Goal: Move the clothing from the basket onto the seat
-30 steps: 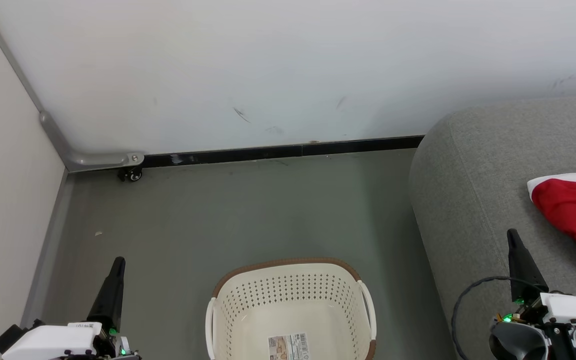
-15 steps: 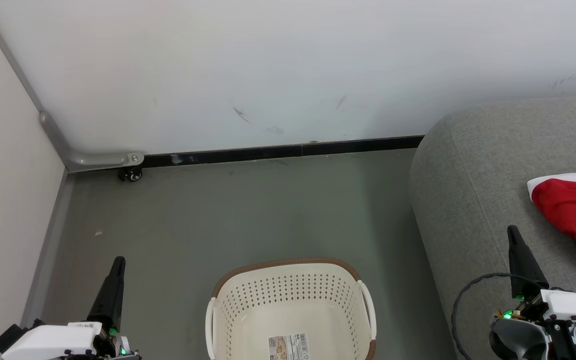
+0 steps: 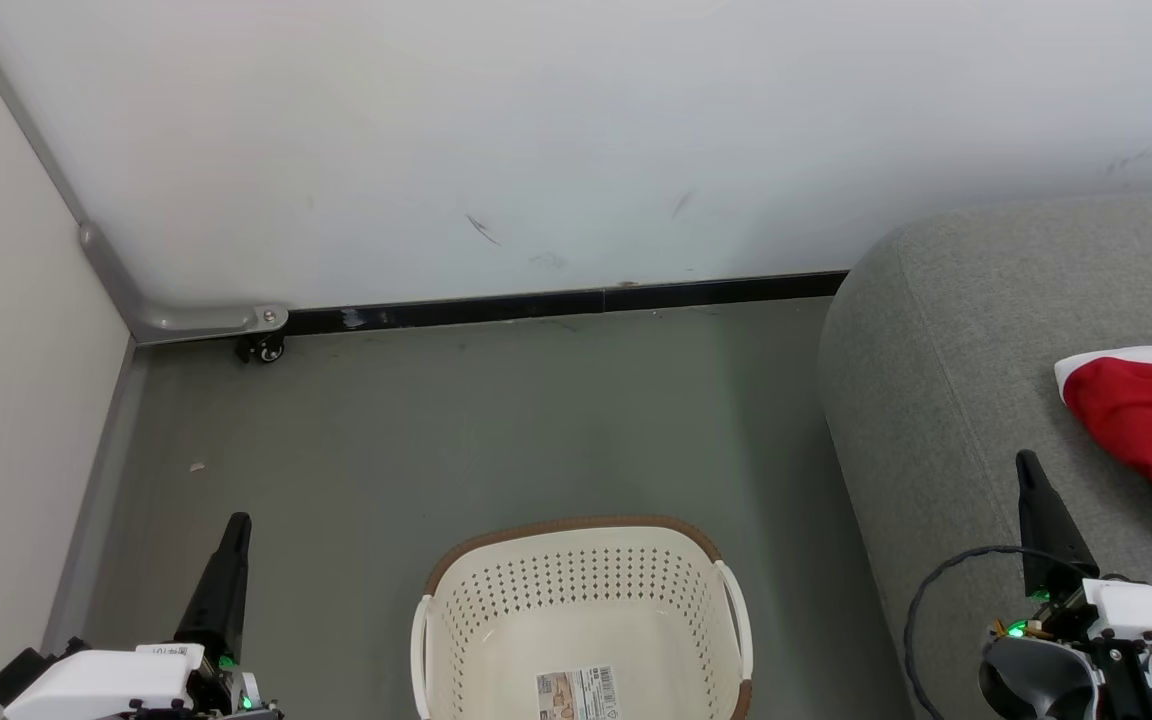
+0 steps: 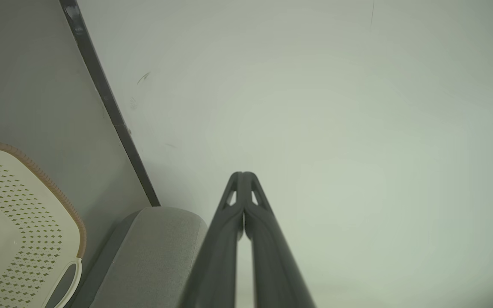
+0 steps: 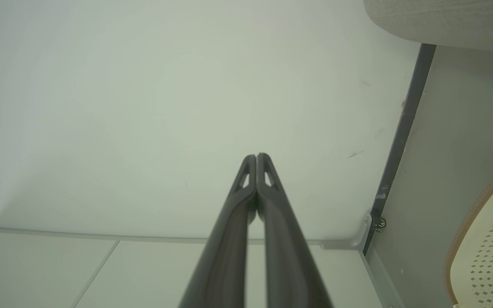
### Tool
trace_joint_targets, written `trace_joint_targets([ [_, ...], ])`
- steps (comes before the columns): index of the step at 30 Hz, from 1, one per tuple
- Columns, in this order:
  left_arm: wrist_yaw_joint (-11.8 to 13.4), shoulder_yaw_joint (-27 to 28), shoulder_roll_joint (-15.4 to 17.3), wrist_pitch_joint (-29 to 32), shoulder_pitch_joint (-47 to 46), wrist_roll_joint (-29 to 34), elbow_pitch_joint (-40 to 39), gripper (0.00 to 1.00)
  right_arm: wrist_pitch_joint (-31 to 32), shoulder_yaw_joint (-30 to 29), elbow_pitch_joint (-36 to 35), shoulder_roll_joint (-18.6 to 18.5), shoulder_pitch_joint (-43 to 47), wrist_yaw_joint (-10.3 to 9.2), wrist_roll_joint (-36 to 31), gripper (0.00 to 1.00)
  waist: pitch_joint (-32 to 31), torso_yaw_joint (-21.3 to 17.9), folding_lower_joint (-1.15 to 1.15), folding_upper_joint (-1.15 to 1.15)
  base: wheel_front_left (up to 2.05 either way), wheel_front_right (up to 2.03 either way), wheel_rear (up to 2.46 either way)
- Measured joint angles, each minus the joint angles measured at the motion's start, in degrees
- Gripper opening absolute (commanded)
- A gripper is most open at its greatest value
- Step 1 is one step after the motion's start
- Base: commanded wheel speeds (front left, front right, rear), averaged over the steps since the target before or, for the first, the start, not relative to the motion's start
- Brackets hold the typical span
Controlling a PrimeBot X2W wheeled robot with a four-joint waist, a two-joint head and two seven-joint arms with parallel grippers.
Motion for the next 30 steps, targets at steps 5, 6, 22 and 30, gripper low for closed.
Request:
trace_joint_targets([
  [5, 0.0, 0.0, 0.0, -0.01, 0.0, 0.0, -0.01, 0.0, 0.01, -0.05, 0.01, 0.01, 0.0, 0.0, 0.0, 0.0, 0.0, 0.0, 0.0, 0.0, 0.0, 0.0, 0.0],
  [6, 0.0, 0.0, 0.0, -0.01, 0.0, 0.0, -0.02, 0.0, 0.02, -0.07, 0.01, 0.01, 0.0, 0.0, 0.0, 0.0, 0.0, 0.0, 0.0, 0.0, 0.0, 0.0, 0.0],
  [22, 0.0, -0.07, 0.0, -0.05, 0.01, 0.0, -0.04, 0.0, 0.16, -0.18, 0.03, 0.05, 0.0, 0.0, -0.05, 0.0, 0.0, 0.0, 0.0, 0.0, 0.0, 0.0, 0.0],
  [30, 0.0, -0.07, 0.0, -0.05, 0.01, 0.0, -0.05, 0.0, 0.18, -0.24, 0.04, 0.1, -0.01, 0.0, -0.05, 0.0, 0.0, 0.0, 0.0, 0.0, 0.0, 0.0, 0.0],
])
